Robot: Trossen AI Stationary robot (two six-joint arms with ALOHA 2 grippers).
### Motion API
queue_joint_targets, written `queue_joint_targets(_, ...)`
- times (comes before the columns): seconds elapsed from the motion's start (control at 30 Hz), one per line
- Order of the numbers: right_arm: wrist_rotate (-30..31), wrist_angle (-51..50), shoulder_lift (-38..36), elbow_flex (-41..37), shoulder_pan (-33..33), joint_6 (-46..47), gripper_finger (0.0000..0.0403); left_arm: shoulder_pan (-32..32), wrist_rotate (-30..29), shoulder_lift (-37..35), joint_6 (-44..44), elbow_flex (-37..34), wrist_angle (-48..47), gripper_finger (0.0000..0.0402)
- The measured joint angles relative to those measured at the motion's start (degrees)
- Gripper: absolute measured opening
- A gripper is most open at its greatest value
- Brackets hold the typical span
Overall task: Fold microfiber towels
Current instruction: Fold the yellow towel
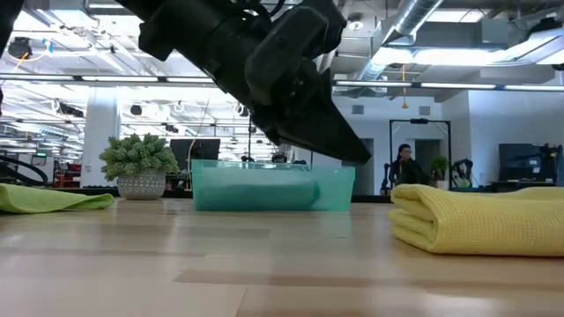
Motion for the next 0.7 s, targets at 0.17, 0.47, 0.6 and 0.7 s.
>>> queue_joint_targets(0.17,-0.3,6.9,0.8,0.0,-3.0,-12.3,0.0219,0.0,-0.1,0.0,0.1,0.0,0.6,0.0)
queue_joint_targets(0.47,-3.9,10.6,1.6,0.0,-12.6,-19.0,0.0197,0.0,0.1,0.2,-0.3,0.0,0.5,0.0)
queue_joint_targets(0.6,-6.4,8.2,1.6,0.0,-13.8,-16.8,0.0168,-0.1,0.3,0.2,-1.6,0.0,1.4,0.0)
queue_joint_targets(0.7,-6.7,5.7,1.6,0.0,-12.4,-12.1,0.0138,-0.6,0.9,0.2,-1.9,0.0,2.7,0.0)
